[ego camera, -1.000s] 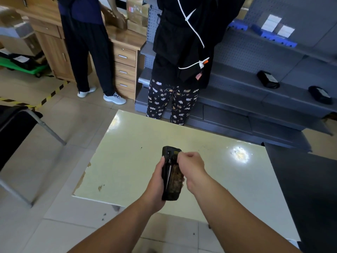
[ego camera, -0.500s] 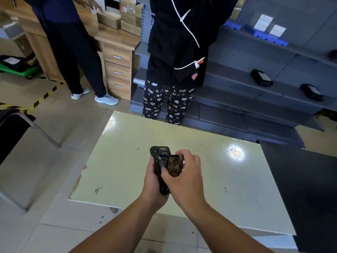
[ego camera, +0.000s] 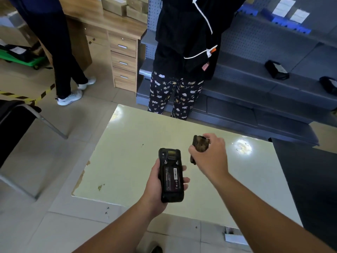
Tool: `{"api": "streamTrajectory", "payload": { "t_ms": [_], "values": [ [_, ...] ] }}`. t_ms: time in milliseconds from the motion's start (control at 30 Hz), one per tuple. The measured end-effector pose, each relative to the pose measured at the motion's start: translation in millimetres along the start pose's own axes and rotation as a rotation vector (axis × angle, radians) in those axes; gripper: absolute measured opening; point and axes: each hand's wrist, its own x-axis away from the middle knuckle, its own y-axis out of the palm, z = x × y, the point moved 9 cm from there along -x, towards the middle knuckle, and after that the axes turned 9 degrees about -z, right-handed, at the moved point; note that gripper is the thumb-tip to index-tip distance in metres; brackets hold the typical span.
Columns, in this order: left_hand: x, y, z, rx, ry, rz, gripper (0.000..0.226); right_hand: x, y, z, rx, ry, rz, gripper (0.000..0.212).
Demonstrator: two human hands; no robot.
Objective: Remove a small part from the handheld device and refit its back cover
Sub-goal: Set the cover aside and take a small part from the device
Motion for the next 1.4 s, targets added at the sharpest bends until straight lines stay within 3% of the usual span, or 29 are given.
{"api": "streamTrajectory", "payload": {
  "t_ms": [267, 500, 700, 767, 833, 900, 1033, 1133, 1400],
  "values": [
    [-14.1, -38.2, 1.5, -0.046, -0.030, 0.099, 0.070, -55.4, 116.1, 77.5, 0.394, 0.132, -0.287, 0.049],
    [-15.0, -63.7, -2.6, -0.090, -0.070, 0.153, 0.071, -49.4, 170.0, 116.7, 0.578, 0.113, -0.403, 0.041],
    [-10.2, -71.0, -4.1, -0.118, -0.064, 0.183, 0.070, -24.6, 185.0, 141.6, 0.429, 0.179, -0.568, 0.052],
    [-7.6, -71.9, -3.0, -0.158, -0.065, 0.196, 0.070, -18.4, 165.5, 128.8, 0.235, 0.167, -0.455, 0.048],
    [-3.8, -70.4, -0.9, -0.191, -0.071, 0.209, 0.070, -9.0, 127.4, 95.8, -0.033, 0.049, -0.245, 0.045],
    [1.4, -67.9, 0.9, -0.207, -0.073, 0.233, 0.068, 10.1, 88.5, 43.0, -0.139, -0.238, -0.166, 0.042],
    [11.0, -57.1, 3.4, -0.199, -0.065, 0.250, 0.069, 73.6, 71.1, -23.6, 0.212, -0.807, -0.464, 0.050],
    [14.5, -49.9, 1.2, -0.184, -0.078, 0.246, 0.069, 94.4, 75.5, -23.5, 0.435, -0.877, -0.515, 0.057],
    [18.5, -38.7, -6.1, -0.155, -0.089, 0.239, 0.067, 111.6, 62.7, -39.4, 0.611, -1.038, -0.351, 0.046]
  ]
}}
